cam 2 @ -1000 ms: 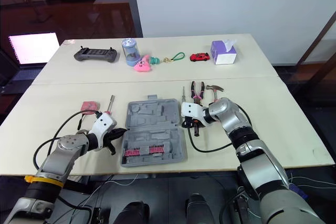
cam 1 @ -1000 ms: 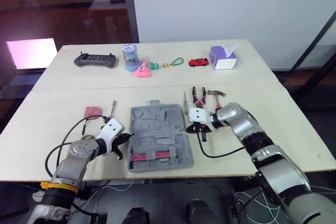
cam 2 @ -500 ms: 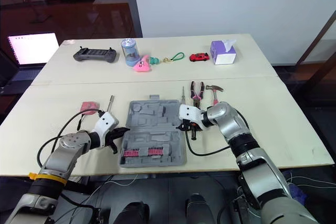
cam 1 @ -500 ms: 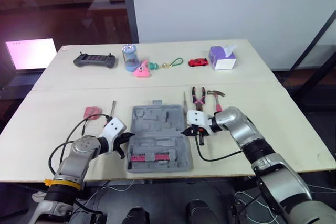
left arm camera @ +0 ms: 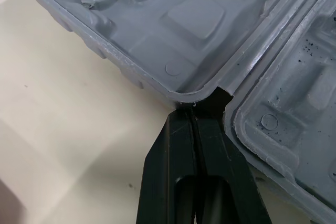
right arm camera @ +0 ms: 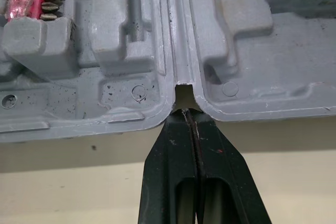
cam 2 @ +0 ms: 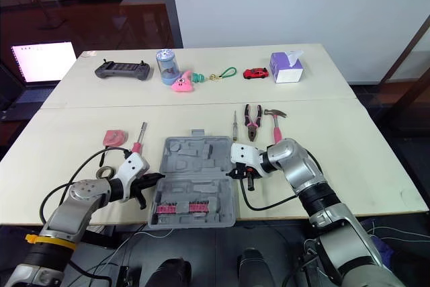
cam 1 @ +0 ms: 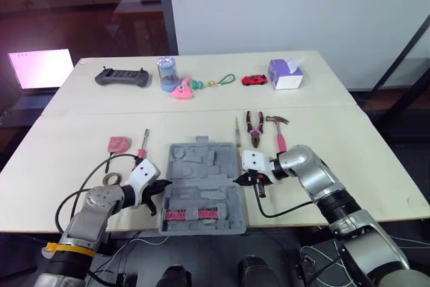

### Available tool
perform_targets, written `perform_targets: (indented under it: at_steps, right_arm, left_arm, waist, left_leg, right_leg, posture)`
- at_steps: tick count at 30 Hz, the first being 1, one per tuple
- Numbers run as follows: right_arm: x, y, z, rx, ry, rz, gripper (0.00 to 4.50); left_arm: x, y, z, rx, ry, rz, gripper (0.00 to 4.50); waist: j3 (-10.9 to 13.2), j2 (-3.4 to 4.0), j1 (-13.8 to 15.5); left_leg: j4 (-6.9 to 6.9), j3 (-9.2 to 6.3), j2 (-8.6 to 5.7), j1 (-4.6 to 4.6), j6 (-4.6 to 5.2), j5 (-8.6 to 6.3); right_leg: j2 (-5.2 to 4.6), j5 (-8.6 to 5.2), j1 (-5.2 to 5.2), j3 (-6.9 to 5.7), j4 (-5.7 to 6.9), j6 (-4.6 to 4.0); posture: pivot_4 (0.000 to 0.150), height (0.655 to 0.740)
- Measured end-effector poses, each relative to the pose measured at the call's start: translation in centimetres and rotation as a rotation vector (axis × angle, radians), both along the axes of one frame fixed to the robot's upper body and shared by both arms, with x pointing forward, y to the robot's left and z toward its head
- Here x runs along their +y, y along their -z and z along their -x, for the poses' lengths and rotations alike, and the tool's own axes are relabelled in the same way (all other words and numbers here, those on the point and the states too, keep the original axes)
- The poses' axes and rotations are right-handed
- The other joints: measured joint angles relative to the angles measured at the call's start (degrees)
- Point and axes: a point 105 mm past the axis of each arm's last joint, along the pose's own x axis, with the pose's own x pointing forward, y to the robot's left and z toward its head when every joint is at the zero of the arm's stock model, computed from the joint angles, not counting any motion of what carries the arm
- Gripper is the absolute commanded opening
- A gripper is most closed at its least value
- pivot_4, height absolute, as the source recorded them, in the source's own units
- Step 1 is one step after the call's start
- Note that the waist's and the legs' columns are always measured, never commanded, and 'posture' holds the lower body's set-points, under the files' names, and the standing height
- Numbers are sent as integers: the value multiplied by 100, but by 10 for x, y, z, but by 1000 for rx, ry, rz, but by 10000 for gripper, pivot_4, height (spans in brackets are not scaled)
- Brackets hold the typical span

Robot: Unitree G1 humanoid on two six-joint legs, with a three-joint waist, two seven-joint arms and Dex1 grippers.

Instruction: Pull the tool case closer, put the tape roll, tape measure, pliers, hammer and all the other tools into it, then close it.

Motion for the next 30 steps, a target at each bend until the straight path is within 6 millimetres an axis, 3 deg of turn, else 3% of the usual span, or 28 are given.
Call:
perform_targets:
  at_steps: [7,24,30]
  right_arm:
    - [-2,7,9,47,16,-1,367]
    - [-4,7,8,60,23,-10,367]
    - [-35,0,-3,31,109,24,367]
  left_arm:
    - [-1,3,15,18,1,15,0]
    - [6,1,22,47,7,-11,0]
    - [35,-3,20,34,-41,-82,0]
  waist:
    - [0,0,7]
    - [0,-1,1]
    - [2,-3,31]
  left_leg:
    - [0,0,0,0,14,-8]
    - [-1,0,1,1,14,-8]
    - [-1,0,1,-1,27,-15]
  right_leg:
    - [0,0,1,0,-1,0]
    - [1,0,1,0,-1,0]
    - [0,0,1,0,-5,0]
  posture:
    - [1500,7400]
    - [1500,7400]
    - [1500,7400]
